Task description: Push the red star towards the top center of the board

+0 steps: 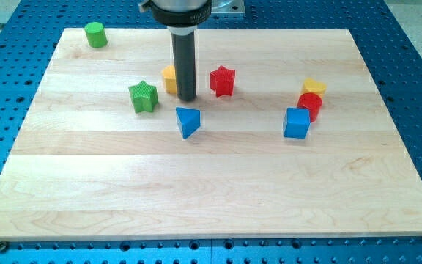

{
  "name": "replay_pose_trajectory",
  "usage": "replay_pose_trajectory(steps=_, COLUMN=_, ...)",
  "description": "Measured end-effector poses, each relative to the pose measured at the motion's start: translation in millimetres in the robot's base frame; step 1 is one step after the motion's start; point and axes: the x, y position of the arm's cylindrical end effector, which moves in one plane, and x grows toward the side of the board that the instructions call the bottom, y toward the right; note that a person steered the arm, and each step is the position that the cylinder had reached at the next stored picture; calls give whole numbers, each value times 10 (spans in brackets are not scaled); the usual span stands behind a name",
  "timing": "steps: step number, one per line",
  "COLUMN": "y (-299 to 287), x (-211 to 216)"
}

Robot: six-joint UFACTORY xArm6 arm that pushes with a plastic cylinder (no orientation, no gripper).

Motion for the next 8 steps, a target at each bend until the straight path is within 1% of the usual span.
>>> replay_pose_trajectory(steps=1, y=282, x=-43)
replay_pose_trajectory(steps=2, y=508, x=-281)
replay_pose_trajectory(steps=3, y=787, x=-134)
replay_pose_trajectory(steps=4, y=775, x=-451)
replay_pose_trajectory(steps=5, y=1012, x=-618)
replay_pose_trajectory(steps=6, y=1306, x=-624)
replay_pose_trajectory(steps=7, y=1038, x=-932)
replay_pose_trajectory(steps=8, y=607, x=-972)
